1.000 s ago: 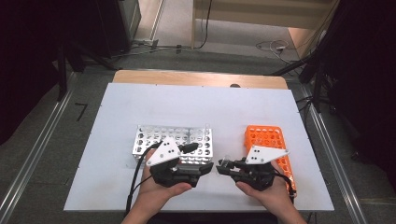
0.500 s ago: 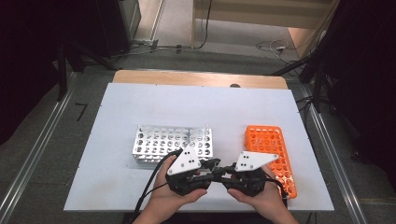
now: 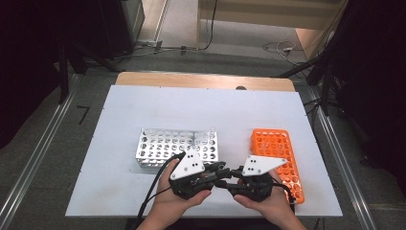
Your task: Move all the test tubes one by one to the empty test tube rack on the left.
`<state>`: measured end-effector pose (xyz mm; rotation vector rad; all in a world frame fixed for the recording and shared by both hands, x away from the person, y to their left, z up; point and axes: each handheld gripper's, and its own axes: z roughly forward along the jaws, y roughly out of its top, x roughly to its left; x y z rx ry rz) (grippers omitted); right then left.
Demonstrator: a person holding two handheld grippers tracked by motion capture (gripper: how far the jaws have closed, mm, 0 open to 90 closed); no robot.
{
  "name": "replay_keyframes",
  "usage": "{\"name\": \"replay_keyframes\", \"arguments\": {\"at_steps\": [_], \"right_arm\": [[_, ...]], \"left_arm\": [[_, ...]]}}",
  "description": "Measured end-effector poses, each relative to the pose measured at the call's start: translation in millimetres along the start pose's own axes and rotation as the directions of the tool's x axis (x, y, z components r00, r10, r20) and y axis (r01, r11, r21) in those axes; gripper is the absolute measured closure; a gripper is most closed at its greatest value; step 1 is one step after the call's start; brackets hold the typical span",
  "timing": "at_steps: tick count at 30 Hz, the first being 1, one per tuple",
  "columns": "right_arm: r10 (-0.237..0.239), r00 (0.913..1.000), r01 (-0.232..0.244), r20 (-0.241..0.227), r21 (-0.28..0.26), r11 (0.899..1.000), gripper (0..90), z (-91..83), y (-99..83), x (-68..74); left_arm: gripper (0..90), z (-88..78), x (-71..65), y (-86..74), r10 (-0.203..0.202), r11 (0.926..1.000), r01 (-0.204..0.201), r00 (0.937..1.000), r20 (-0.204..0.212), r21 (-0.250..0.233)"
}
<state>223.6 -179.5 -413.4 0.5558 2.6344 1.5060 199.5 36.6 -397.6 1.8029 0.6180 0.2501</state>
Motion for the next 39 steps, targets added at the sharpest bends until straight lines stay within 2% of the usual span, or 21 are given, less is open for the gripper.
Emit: {"name": "replay_keyframes", "arguments": {"at_steps": [3, 4, 5, 6, 8, 9, 10, 11, 13, 14, 17, 23, 29, 36, 39], "right_arm": [[-0.006, 1.0, 0.006, -0.001, -0.01, 1.0, 49.6, -2.6, 0.4, -0.5], [-0.006, 1.0, 0.006, -0.001, -0.01, 1.0, 49.6, -2.6, 0.4, -0.5], [-0.009, 1.0, 0.009, 0.001, -0.013, 1.0, 45.6, -3.9, 0.3, -1.0], [-0.005, 0.9999, 0.006, 0.012, -0.018, 1.0, 36.1, -7.8, 0.0, -3.3], [0.004, 0.9998, -0.004, 0.018, -0.026, 1.0, 29.6, -11.8, -0.7, -6.2], [0.004, 0.9998, -0.004, 0.018, -0.026, 1.0, 29.6, -11.8, -0.7, -6.2], [0.013, 0.9992, -0.011, 0.039, -0.036, 0.999, 20.1, -16.6, -1.5, -9.0], [0.013, 0.9992, -0.011, 0.039, -0.036, 0.999, 20.1, -16.6, -1.5, -9.0], [0.032, 0.998, -0.03, 0.054, -0.044, 0.999, 7.9, -24.8, -2.7, -13.5], [0.032, 0.998, -0.03, 0.054, -0.044, 0.999, 7.9, -24.8, -2.7, -13.5], [0.053, 0.9966, -0.049, 0.063, -0.061, 0.997, 0.3, -34.0, -5.1, -19.2], [0.079, 0.9924, -0.07, 0.095, -0.093, 0.993, 0.0, -53.5, -10.1, -29.7], [0.114, 0.9832, -0.096, 0.143, -0.123, 0.988, 0.0, -72.5, -17.9, -41.4], [0.142, 0.9716, -0.116, 0.189, -0.14, 0.983, 0.0, -93.8, -30.8, -55.4], [0.144, 0.9655, -0.114, 0.217, -0.143, 0.983, 0.0, -101.4, -35.4, -61.4]], "left_arm": [[76.2, -1.1, 3.3, 0.1, -0.009, 0.9999, 0.008, 0.9999, -0.005, -0.007], [76.2, -1.7, 4.4, 0.2, -0.011, 0.9999, 0.011, 0.9999, -0.012, -0.01], [76.2, -2.5, 5.6, 0.4, -0.011, 0.9999, 0.011, 0.9997, -0.019, -0.01], [76.2, -3.4, 7.2, 0.6, -0.011, 0.9999, 0.01, 0.9997, -0.024, -0.011], [76.2, -5.0, 9.3, 1.1, -0.009, 0.9999, 0.008, 0.9993, -0.035, -0.013], [76.2, -5.7, 10.3, 1.3, -0.011, 0.9998, 0.01, 0.999, -0.043, -0.017], [76.2, -6.4, 11.6, 1.7, -0.009, 0.9998, 0.009, 0.9987, -0.05, -0.018], [76.2, -7.4, 13.1, 2.1, -0.009, 0.9998, 0.008, 0.9984, -0.057, -0.018], [76.2, -8.6, 16.0, 3.1, -0.011, 0.9997, 0.01, 0.9977, -0.066, -0.022], [76.2, -9.2, 17.3, 3.6, -0.013, 0.9997, 0.012, 0.9972, -0.073, -0.023], [76.2, -11.1, 22.2, 5.1, -0.021, 0.9993, 0.018, 0.9959, -0.088, -0.032], [76.3, -13.9, 32.8, 10.1, -0.022, 0.999, 0.017, 0.9923, -0.122, -0.042], [76.3, -13.6, 46.0, 17.1, -0.024, 0.9985, 0.016, 0.9883, -0.151, -0.053], [76.2, -11.9, 64.8, 24.2, -0.021, 0.998, 0.009, 0.9794, -0.201, -0.062], [76.3, -9.7, 74.0, 24.6, -0.034, 0.9973, 0.02, 0.9758, -0.216, -0.07]]}}
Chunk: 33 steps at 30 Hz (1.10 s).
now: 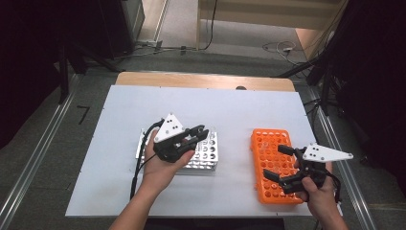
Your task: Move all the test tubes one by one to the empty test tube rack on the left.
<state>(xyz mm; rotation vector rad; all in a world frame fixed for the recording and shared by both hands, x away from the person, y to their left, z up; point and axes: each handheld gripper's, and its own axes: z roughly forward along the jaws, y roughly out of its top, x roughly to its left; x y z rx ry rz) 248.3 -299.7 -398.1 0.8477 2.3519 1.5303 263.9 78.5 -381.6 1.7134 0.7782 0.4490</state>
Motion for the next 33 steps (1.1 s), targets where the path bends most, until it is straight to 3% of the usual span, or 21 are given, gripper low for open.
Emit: {"name": "replay_keyframes", "arguments": {"at_steps": [12, 23, 33], "right_arm": [[0.034, 0.9982, -0.033, 0.049, -0.01, 0.999, 0.0, -12.9, -9.7, -24.0], [0.049, 0.9965, -0.047, 0.068, -0.033, 0.998, 0.0, -18.1, -11.3, -28.9], [0.057, 0.9961, -0.054, 0.067, -0.043, 0.998, 0.0, -19.7, -11.9, -30.7]], "left_arm": [[76.3, 28.8, 20.2, -0.8, -0.01, 0.9998, 0.01, 0.9992, -0.04, -0.015], [76.2, 54.1, 34.1, -7.4, -0.046, 0.9986, 0.044, 0.9957, -0.081, -0.031], [76.2, 67.7, 32.5, -20.6, -0.04, 0.9991, 0.042, 0.9924, -0.116, 0.011]]}}
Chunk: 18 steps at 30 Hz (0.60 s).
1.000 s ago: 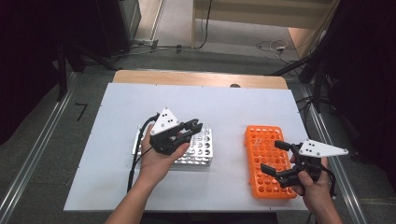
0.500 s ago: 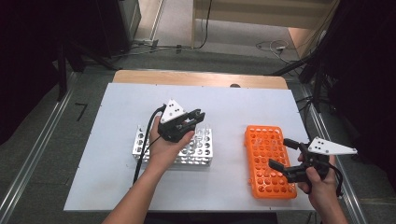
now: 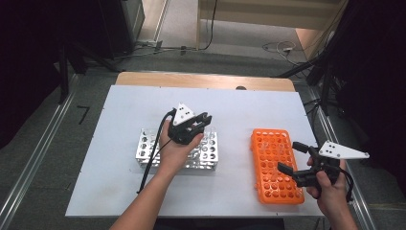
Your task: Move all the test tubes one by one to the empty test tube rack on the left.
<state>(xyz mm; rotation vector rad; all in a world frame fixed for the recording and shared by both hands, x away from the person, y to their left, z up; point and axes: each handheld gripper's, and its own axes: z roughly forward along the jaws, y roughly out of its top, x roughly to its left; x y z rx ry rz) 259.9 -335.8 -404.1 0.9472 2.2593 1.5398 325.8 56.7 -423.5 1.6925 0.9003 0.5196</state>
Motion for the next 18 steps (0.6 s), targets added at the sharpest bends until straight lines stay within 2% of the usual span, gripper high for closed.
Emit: {"name": "replay_keyframes", "arguments": {"at_steps": [4, 11, 15, 18], "right_arm": [[0.001, 1.0, -0.001, 0.001, 0.001, 1.0, 0.0, -0.1, -0.4, -0.5], [-0.003, 1.0, 0.003, 0.002, 0.0, 1.0, 0.0, -0.1, -0.2, -0.3], [-0.002, 1.0, 0.002, 0.002, -0.001, 1.0, 0.0, -0.1, -0.1, 0.0], [-0.002, 1.0, 0.002, 0.001, 0.002, 1.0, 0.0, 0.2, -0.6, -0.4]], "left_arm": [[76.1, 0.9, -3.5, -4.7, 0.002, 0.9997, -0.002, 1.0, -0.004, 0.023], [75.8, 1.0, -7.8, -6.6, 0.033, 0.9973, -0.031, 0.999, -0.031, 0.067], [75.2, 2.7, -7.6, -7.6, 0.024, 0.9941, -0.02, 0.9991, -0.036, 0.106], [74.9, 4.7, -6.5, -9.3, 0.007, 0.9884, -0.001, 0.9993, -0.037, 0.152]]}}
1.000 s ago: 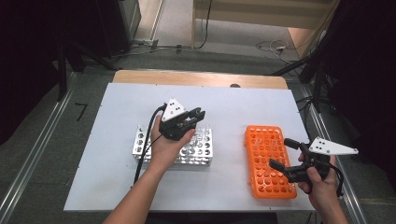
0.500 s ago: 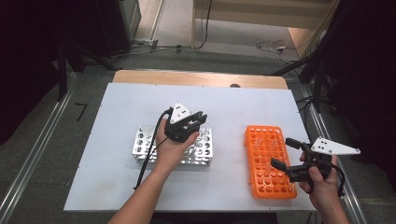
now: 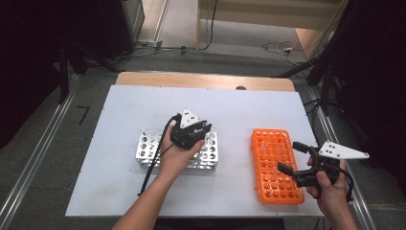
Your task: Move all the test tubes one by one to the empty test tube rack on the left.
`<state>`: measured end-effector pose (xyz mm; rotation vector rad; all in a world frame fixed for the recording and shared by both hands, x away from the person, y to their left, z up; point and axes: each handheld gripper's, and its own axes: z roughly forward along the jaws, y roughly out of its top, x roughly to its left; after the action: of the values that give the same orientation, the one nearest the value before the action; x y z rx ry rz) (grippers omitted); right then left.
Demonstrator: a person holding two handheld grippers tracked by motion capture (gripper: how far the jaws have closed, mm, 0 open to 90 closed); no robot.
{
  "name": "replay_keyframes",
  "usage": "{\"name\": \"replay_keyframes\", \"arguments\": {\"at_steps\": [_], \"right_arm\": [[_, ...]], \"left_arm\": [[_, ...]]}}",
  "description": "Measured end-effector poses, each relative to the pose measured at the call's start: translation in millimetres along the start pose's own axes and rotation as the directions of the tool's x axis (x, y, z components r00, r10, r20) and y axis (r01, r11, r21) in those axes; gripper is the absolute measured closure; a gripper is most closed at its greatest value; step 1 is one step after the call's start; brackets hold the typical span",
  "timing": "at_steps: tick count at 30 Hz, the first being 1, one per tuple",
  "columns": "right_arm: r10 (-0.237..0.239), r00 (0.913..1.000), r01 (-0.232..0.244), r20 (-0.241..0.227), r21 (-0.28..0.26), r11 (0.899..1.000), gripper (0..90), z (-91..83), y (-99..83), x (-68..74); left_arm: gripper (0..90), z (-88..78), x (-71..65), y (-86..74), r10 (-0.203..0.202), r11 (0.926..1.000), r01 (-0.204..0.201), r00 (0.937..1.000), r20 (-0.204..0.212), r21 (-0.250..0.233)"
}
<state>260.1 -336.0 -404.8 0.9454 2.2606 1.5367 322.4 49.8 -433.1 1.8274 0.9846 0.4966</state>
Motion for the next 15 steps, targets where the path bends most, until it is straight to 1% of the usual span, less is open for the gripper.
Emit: {"name": "replay_keyframes", "arguments": {"at_steps": [2, 4, 8, 10, 12, 13, 15], "right_arm": [[0.002, 1.0, -0.002, 0.0, 0.002, 1.0, 0.0, 0.3, -0.3, -0.4], [0.005, 1.0, -0.005, 0.0, 0.003, 1.0, 0.0, 0.6, -0.6, -0.6], [0.004, 1.0, -0.004, 0.001, 0.004, 1.0, 0.0, 0.6, -0.9, -1.7], [0.005, 1.0, -0.005, 0.002, 0.003, 1.0, 0.0, 0.5, -1.2, -2.5], [0.008, 1.0, -0.008, 0.004, 0.003, 1.0, 0.0, 0.3, -1.6, -3.2], [0.008, 1.0, -0.008, 0.005, 0.002, 1.0, 0.0, 0.1, -1.7, -3.6], [0.013, 0.9999, -0.013, 0.007, 0.002, 1.0, 0.0, -0.6, -1.7, -4.3]], "left_arm": [[74.9, 1.3, 0.6, -0.8, -0.017, 0.9996, 0.017, 0.9998, 0.003, 0.022], [74.9, 1.7, 0.4, -1.0, -0.014, 0.9994, 0.014, 0.9999, 0.001, 0.032], [73.9, 1.9, 0.9, -0.6, -0.021, 0.999, 0.021, 0.9998, 0.001, 0.039], [70.0, 1.7, 1.2, -0.4, -0.028, 0.9986, 0.028, 0.9996, -0.008, 0.045], [67.6, 0.6, 2.1, -0.3, -0.038, 0.9981, 0.039, 0.9992, -0.008, 0.048], [64.8, -0.1, 2.2, 0.0, -0.042, 0.9979, 0.042, 0.9991, -0.013, 0.05], [60.6, -3.0, 3.1, 0.6, -0.05, 0.9978, 0.05, 0.9987, -0.004, 0.042]]}}
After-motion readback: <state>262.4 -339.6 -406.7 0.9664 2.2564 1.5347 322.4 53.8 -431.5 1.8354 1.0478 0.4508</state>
